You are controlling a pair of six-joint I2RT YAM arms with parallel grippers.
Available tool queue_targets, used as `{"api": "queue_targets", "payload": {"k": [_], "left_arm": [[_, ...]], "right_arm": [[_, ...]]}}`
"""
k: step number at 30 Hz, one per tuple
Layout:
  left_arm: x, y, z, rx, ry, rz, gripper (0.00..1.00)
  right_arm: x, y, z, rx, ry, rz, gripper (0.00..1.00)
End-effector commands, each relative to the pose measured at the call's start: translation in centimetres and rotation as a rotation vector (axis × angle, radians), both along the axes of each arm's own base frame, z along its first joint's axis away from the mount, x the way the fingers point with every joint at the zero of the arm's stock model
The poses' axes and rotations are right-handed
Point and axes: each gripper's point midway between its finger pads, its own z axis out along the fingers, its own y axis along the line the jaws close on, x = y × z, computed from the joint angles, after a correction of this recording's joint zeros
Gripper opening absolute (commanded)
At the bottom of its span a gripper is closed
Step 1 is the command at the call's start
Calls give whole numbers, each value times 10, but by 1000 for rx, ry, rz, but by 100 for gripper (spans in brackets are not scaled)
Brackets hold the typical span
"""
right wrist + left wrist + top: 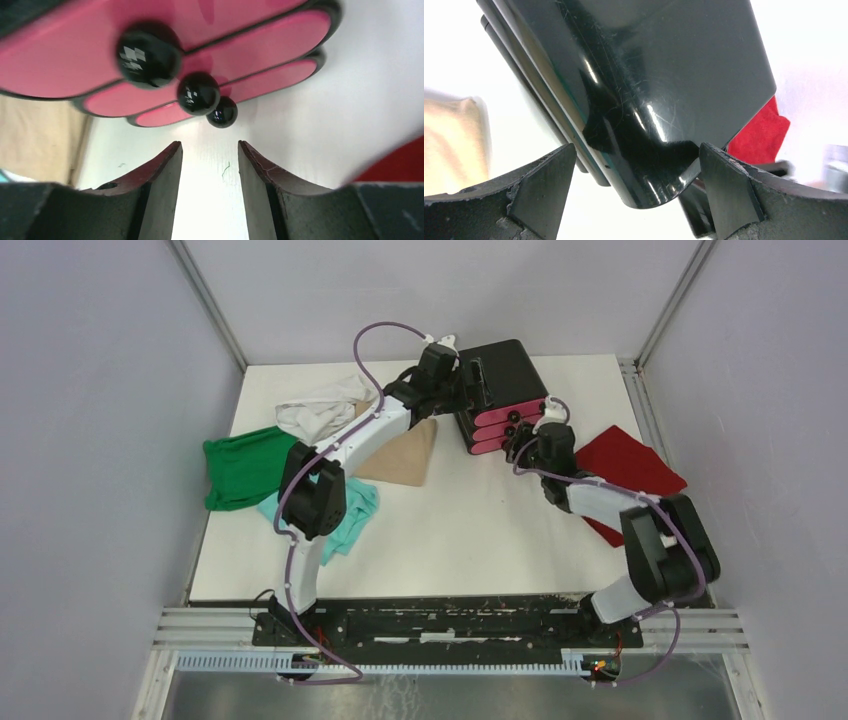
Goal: Organize the makeup
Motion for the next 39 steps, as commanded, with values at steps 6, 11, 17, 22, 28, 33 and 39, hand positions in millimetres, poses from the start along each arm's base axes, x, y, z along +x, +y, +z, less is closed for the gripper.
{"api": "queue_targets", "payload": {"k": [6, 11, 17, 22, 28, 33, 39], "left_arm": [[-21, 32, 57, 98, -96, 1, 99], [-31, 46, 85, 88, -151, 24, 99], [-53, 71, 108, 95, -211, 47, 99], [-75, 100, 110, 134, -231, 83, 99], [-108, 140, 105, 170, -249, 143, 99], [-132, 172, 102, 185, -280, 199, 99], [-147, 203, 84, 241, -257, 287, 99]], "right_arm": [[-49, -39, 84, -84, -20, -87, 67], [-71, -58, 115, -126, -12, -138, 77], [-95, -92, 146, -200, 8, -277, 99], [-114, -123, 165, -273, 21, -414, 99], [-126, -147, 176, -330, 19, -537, 99], [-125, -148, 181, -320, 18, -559, 99], [-117, -145, 183, -305, 1, -554, 99]]}}
